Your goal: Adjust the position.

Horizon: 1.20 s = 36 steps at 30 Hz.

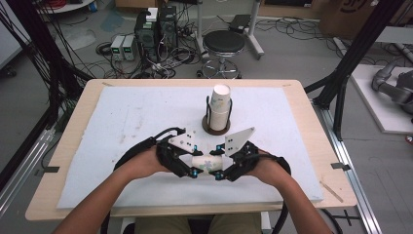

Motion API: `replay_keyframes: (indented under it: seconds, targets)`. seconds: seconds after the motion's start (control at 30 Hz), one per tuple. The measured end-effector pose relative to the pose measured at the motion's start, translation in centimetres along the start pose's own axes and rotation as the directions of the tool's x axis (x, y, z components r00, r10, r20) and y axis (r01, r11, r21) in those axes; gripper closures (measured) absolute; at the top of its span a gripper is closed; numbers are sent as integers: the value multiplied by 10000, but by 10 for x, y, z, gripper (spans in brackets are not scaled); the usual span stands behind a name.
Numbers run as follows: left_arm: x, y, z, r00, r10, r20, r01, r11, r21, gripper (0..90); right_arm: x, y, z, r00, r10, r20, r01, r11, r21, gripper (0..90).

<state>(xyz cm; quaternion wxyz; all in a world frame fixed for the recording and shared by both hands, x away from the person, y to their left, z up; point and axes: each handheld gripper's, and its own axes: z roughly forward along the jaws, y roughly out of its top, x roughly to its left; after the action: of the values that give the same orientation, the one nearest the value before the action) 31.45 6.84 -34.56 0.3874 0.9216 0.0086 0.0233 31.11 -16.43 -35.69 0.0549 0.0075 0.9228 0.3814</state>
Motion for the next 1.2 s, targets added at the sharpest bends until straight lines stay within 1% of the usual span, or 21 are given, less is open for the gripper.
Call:
replay_keyframes:
  seconds: [0.07,0.13,0.2,0.23,0.27,0.4,0.43,0.47,0.5,0.53,0.6,0.63,0.83,0.93,0.97,1.0,1.03,1.07,1.1,1.13,1.2]
  targets:
    - [0,-1,0,10000,-21,53,22,9999,-157,424,1,0,0,10000,2,-14,-2,10000,26,393]
    - [0,-2,1,10000,-51,20,52,9989,-460,364,1,-1,0,10000,48,-26,-48,10000,20,393]
    - [0,-5,2,9987,-441,-245,417,9949,-914,221,0,-2,-2,9999,82,-70,-83,9999,-129,394]
    - [0,-7,1,9978,-622,-248,588,9913,-1174,172,0,-2,-2,9999,121,-68,-122,9997,-198,395]
    - [0,-10,0,9971,-731,-214,690,9858,-1528,171,1,-2,-3,9998,199,-100,-201,9995,-253,396]
    - [-2,-22,-5,9916,-1267,-257,1144,9526,-2820,171,0,-7,-7,9992,391,15,-389,9974,-603,396]
    - [-4,-27,-5,9887,-1477,-265,1316,9383,-3198,171,-1,-9,-8,9987,501,6,-499,9962,-712,396]
    - [-4,-29,-5,9876,-1545,-273,1362,9305,-3399,171,-1,-12,-9,9982,599,1,-596,9944,-867,396]
    - [-6,-34,-5,9843,-1735,-322,1496,9174,-3687,171,-2,-13,-10,9976,693,46,-685,9931,-954,396]
    - [-7,-37,-5,9830,-1807,-333,1536,9077,-3905,171,-2,-15,-11,9970,779,21,-772,9907,-1122,395]
    - [-8,-43,-4,9803,-1949,-306,1639,8909,-4236,171,-2,-19,-12,9958,914,2,-904,9852,-1457,395]
    - [-9,-46,-4,9796,-1985,-301,1662,8859,-4331,171,-1,-20,-12,9954,959,9,-945,9827,-1591,396]
    - [-12,-57,-1,9765,-2139,-274,1764,8651,-4697,171,1,-31,-11,9915,1294,-123,-1289,9664,-2223,395]
    - [-12,-60,-1,9764,-2152,-207,1793,8595,-4787,171,2,-36,-10,9904,1358,-254,-1377,9565,-2572,395]
    - [-12,-60,-1,9770,-2121,-215,1761,8597,-4794,171,3,-37,-9,9902,1357,-321,-1393,9533,-2679,395]
    - [-12,-60,0,9772,-2116,-162,1776,8573,-4833,171,3,-38,-8,9901,1357,-347,-1400,9508,-2764,395]
    - [-13,-60,0,9767,-2144,-61,1838,8511,-4919,171,4,-39,-7,9906,1316,-381,-1370,9487,-2849,395]
    - [-13,-60,0,9775,-2109,-48,1814,8518,-4914,171,4,-40,-6,9900,1332,-460,-1409,9426,-3027,395]
    - [-14,-60,0,9774,-2113,-11,1830,8493,-4952,172,5,-40,-6,9897,1337,-503,-1427,9407,-3077,395]
    - [-14,-60,1,9788,-2049,40,1802,8511,-4931,175,5,-41,-5,9889,1369,-575,-1481,9363,-3183,395]
    - [-15,-59,2,9799,-1992,71,1768,8525,-4919,175,5,-41,-3,9892,1336,-606,-1460,9371,-3171,395]
